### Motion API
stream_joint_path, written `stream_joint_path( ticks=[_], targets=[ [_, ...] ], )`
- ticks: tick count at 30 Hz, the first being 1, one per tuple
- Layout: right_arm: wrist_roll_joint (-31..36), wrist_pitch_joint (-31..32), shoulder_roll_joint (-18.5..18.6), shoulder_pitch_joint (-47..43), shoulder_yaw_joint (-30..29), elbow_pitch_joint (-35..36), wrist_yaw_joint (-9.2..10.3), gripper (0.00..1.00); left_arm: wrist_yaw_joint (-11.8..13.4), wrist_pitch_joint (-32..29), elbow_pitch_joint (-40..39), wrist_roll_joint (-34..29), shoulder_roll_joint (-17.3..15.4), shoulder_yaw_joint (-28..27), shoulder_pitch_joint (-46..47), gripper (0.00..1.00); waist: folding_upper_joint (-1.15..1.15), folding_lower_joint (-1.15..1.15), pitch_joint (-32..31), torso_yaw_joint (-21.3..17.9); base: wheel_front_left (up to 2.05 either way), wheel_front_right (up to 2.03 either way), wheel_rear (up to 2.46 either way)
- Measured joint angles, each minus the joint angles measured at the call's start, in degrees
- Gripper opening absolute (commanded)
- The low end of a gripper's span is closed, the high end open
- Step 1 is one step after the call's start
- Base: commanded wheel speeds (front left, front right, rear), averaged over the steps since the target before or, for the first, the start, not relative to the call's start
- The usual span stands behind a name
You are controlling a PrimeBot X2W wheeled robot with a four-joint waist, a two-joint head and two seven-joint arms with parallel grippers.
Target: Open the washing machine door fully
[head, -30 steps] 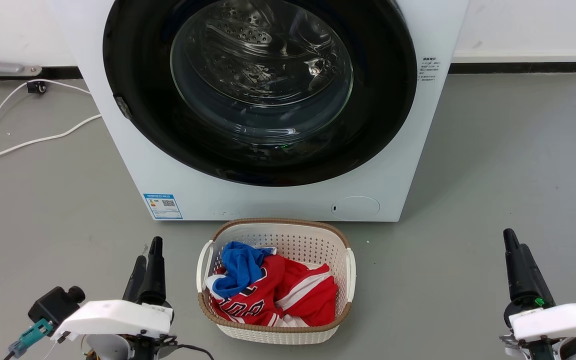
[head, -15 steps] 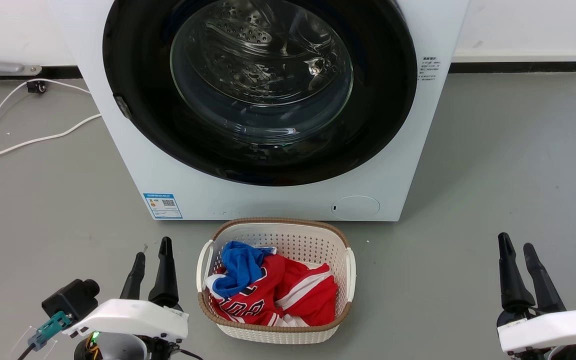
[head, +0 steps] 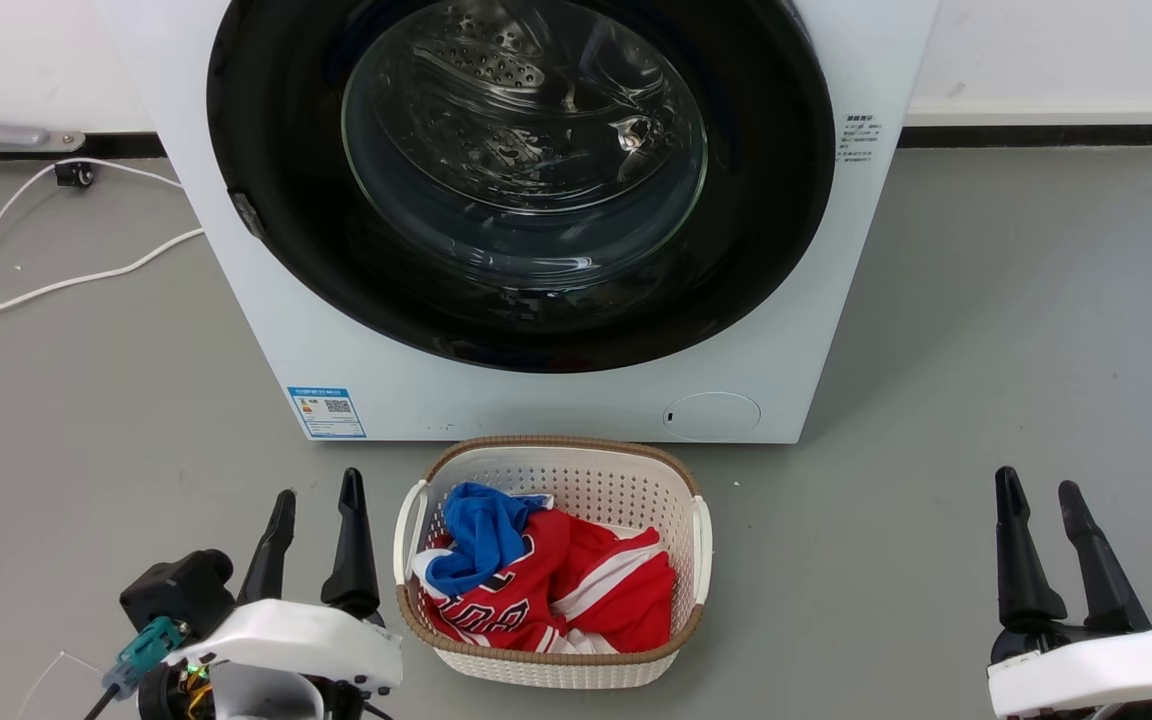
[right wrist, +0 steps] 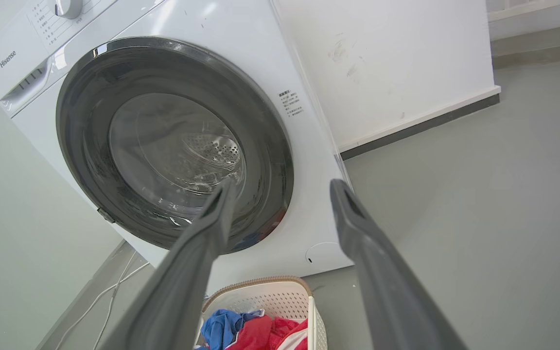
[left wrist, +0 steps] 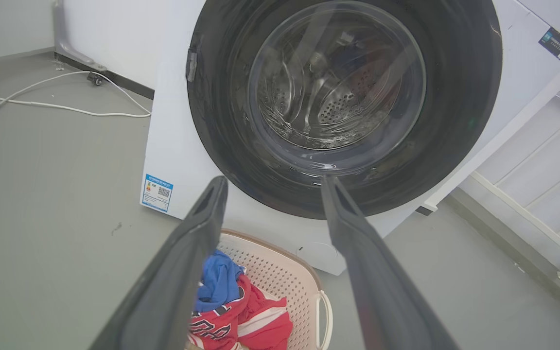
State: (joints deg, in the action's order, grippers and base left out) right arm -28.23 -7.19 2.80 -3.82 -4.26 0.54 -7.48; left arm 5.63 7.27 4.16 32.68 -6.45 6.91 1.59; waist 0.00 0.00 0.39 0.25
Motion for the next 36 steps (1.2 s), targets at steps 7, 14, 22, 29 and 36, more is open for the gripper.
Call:
stream_joint_path(
  ticks=[7,14,22,29,36],
  targets=[
    [5.19,-1.37,0.01,-1.0,0.04,1.63,0.0,1.0,0.63,1.41,-1.02,-5.14,-0.34,1.68,-0.03,1.0,0.0,0.0,0.13,-0.02,0.0,0.0,0.0],
    [8.37,-2.44,0.01,-1.29,-0.09,2.76,-0.01,1.0,0.97,2.36,-1.49,-9.13,-0.45,2.31,-0.38,1.0,0.0,0.0,0.07,-0.02,0.0,0.0,0.0],
    [10.7,-3.45,0.02,-2.13,0.09,4.01,-0.01,1.0,0.96,3.37,-1.82,-13.32,-0.41,2.83,-0.88,1.0,0.0,0.0,0.11,0.03,0.0,0.0,0.0],
    [13.07,-4.41,0.02,-2.58,0.08,4.56,-0.01,1.0,0.3,4.32,-1.97,-16.29,-0.08,2.78,-1.36,1.0,0.0,0.0,0.14,0.04,0.0,0.0,0.0],
    [15.95,-5.17,0.03,-3.36,0.33,4.9,-0.01,1.0,-0.8,5.1,-1.67,-19.45,0.63,2.19,-1.97,1.0,0.0,0.0,0.06,0.13,0.0,0.0,0.0]
  ],
)
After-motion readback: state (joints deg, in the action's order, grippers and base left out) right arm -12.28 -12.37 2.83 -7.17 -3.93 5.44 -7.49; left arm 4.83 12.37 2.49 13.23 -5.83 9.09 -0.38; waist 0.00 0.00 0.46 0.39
